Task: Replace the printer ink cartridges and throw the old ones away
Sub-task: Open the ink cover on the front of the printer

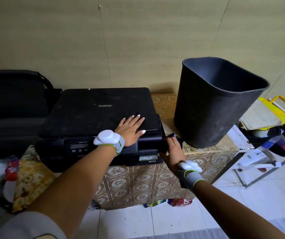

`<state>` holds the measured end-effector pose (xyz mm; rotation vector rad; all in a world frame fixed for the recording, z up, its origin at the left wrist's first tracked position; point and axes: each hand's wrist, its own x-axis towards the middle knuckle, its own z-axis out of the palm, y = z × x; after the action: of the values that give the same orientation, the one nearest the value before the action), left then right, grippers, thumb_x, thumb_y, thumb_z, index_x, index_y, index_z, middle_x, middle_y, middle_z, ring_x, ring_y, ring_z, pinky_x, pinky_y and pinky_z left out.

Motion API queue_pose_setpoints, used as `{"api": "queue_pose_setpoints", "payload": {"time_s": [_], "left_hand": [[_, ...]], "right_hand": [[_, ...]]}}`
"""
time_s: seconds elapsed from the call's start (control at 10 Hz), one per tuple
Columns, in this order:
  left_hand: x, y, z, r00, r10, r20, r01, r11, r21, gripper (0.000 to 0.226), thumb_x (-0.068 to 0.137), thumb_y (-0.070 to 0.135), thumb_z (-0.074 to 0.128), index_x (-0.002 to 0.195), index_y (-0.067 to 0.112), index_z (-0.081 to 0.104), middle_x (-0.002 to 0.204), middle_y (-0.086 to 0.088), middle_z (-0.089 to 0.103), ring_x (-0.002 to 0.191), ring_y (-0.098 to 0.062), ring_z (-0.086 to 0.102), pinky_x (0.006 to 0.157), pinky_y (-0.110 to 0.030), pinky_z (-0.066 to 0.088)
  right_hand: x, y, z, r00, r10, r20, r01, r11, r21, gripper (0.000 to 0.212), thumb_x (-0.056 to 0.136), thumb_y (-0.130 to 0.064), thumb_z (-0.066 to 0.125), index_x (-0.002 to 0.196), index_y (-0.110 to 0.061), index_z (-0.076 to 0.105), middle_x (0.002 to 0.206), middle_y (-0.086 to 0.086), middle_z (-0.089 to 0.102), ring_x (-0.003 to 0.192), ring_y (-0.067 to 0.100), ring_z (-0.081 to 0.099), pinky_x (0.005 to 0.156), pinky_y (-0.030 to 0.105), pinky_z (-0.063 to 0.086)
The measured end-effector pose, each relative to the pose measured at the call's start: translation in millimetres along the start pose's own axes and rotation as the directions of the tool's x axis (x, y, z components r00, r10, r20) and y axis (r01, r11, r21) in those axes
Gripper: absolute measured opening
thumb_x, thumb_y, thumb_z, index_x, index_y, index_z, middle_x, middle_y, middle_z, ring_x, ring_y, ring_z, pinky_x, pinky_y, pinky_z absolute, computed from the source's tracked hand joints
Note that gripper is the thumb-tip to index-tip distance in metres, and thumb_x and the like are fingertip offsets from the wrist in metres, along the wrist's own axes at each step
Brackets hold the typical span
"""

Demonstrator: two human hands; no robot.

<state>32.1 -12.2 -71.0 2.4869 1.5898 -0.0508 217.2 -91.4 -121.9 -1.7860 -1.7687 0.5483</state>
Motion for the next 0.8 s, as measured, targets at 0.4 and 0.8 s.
{"api": "queue_pose_setpoints", "payload": {"time_s": [0.4, 0.8], "left_hand": [[-1, 1, -1, 1.000, -0.004, -0.007, 0.004, 1.000, 0.011, 0.059, 0.100, 0.044, 0.025, 0.153, 0.026, 0.005, 0.162, 0.005, 0.000, 0.150, -0.016, -0.001, 0.121, -0.038, 0.000], [-1, 2, 1, 1.000, -0.012, -0.005, 0.012, 1.000, -0.002, 0.059, 0.100, 0.044, 0.025, 0.153, 0.026, 0.005, 0.162, 0.005, 0.000, 0.150, -0.015, -0.001, 0.121, -0.039, 0.000]], "right_hand": [[4, -6, -5, 0.999, 0.032, -0.013, -0.031, 0.998, 0.059, 0.033, 0.071, -0.029, 0.075, 0.086, -0.010, 0.052, 0.087, 0.002, 0.052, 0.089, 0.023, 0.040, 0.068, 0.030, 0.030], [-20, 7, -26, 0.837, -0.129, 0.532, 0.299, 0.922, -0.247, 0.025, 0.067, -0.030, 0.076, 0.074, -0.025, 0.052, 0.084, -0.007, 0.053, 0.088, 0.017, 0.051, 0.065, 0.023, 0.035]]}}
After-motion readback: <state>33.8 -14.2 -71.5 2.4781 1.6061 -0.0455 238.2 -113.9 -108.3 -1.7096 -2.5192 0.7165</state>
